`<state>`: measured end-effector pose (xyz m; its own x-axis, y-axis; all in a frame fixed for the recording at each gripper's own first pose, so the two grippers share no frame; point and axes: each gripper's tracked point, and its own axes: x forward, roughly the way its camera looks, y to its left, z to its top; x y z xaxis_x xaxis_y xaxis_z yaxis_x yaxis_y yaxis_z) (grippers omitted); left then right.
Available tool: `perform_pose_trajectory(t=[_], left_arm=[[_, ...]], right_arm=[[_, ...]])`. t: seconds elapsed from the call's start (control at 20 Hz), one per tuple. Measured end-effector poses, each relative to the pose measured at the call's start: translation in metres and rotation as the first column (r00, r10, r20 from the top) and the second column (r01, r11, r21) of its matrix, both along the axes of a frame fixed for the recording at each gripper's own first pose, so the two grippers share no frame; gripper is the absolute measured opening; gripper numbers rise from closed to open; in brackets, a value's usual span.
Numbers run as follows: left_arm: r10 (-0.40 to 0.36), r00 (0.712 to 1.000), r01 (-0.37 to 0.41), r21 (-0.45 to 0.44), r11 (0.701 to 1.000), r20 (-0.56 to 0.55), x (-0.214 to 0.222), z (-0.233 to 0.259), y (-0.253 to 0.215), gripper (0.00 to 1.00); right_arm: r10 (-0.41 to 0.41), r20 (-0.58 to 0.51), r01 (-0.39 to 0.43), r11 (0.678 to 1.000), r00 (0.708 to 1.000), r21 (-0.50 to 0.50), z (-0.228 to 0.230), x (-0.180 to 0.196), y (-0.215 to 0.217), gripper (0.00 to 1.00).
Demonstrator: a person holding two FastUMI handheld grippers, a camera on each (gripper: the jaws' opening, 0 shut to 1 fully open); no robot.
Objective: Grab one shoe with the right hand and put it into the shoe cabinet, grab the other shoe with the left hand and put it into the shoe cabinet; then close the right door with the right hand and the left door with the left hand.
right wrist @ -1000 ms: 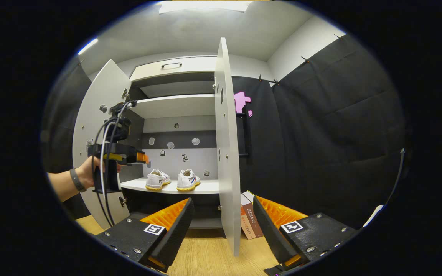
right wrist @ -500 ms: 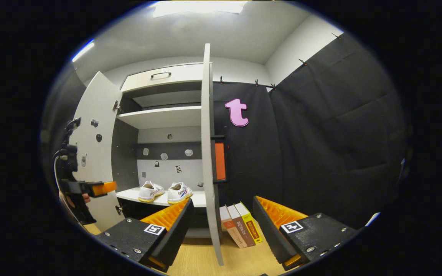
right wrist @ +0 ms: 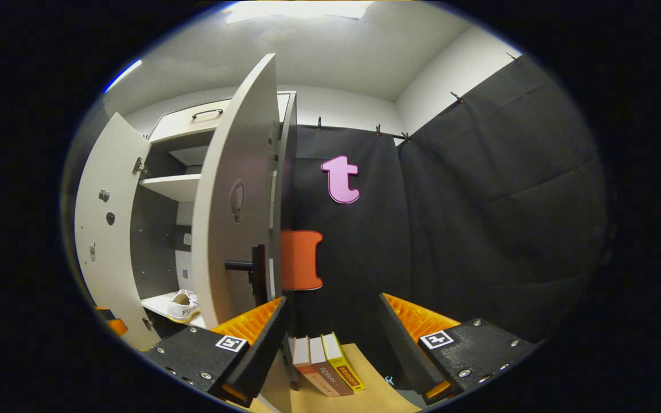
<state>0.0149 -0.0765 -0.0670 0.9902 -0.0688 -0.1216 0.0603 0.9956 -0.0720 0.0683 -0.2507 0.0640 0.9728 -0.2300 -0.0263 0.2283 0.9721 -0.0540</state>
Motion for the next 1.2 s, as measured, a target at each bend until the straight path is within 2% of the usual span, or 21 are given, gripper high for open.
perform_pose_trajectory(t=[0.15, 0.3, 0.55, 0.65, 0.85, 1.2], left_arm=[[0.000, 1.000, 0.000, 0.005, 1.000, 0.000, -0.015, -0.005, -0.003, 0.96], [0.020, 1.000, -0.020, 0.007, 1.000, -0.004, -0.023, -0.008, 0.001, 0.94], [0.036, 0.999, -0.036, 0.049, 0.998, -0.003, -0.028, -0.011, 0.011, 0.99], [0.035, 0.999, -0.035, 0.040, 0.999, -0.006, -0.030, -0.013, 0.012, 0.96], [0.037, 0.999, -0.037, 0.037, 0.999, -0.012, -0.029, -0.015, 0.017, 0.99], [0.053, 0.998, -0.052, 0.037, 0.998, -0.021, -0.030, -0.020, 0.031, 0.96]], right_arm=[[0.009, 0.002, -0.009, 1.000, 1.000, -0.005, -0.002, 0.007, 0.003, 0.94], [0.000, 0.021, 0.001, 0.998, 1.000, -0.056, 0.002, 0.007, 0.006, 0.91], [0.004, 0.024, -0.003, 0.999, 1.000, -0.047, 0.001, 0.006, 0.013, 0.89], [0.006, 0.025, -0.004, 0.999, 1.000, -0.044, 0.002, 0.005, 0.017, 0.88], [0.084, 0.022, -0.083, 0.996, 0.996, -0.026, 0.000, 0.007, 0.056, 0.88], [0.201, 0.023, -0.202, 0.979, 0.979, 0.018, -0.008, 0.023, 0.125, 0.88]])
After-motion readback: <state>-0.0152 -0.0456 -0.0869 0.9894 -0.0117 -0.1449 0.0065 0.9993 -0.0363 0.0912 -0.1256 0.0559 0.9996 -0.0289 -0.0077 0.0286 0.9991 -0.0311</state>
